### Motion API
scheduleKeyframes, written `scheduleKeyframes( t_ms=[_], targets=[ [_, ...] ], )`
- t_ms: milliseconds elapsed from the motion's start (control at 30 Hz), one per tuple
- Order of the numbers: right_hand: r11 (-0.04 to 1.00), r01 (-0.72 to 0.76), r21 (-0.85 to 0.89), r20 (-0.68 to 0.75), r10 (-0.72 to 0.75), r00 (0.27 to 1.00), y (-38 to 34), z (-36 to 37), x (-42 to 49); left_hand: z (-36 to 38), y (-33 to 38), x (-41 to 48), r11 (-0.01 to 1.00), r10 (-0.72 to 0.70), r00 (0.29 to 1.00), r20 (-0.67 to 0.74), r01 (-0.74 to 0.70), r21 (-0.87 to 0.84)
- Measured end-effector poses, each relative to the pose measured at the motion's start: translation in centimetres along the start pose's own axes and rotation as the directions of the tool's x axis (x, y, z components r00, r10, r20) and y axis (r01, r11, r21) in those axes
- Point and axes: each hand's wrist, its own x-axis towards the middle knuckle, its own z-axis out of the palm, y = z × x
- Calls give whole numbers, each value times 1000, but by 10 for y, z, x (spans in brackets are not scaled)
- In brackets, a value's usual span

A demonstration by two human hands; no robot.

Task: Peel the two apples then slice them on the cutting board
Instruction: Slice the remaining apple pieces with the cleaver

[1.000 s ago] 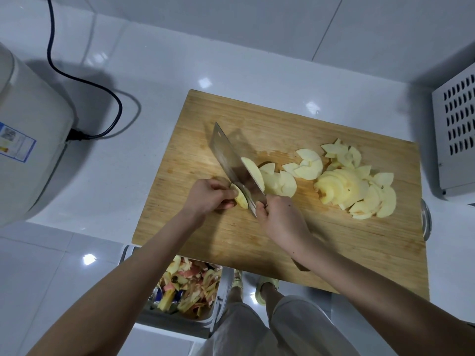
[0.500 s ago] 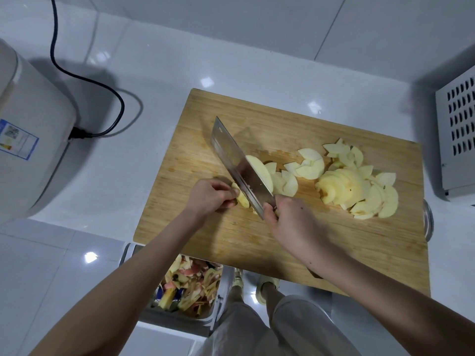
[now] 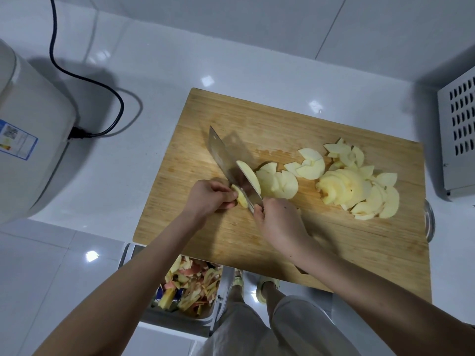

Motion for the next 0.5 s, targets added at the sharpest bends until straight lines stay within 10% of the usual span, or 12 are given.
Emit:
scheduleKeyframes(
  t_ms=[500],
  targets=[
    [999,33,16,-15,-33,999,1,-29,-21,2,2,1,999,-40,999,-9,40,36]
  ],
)
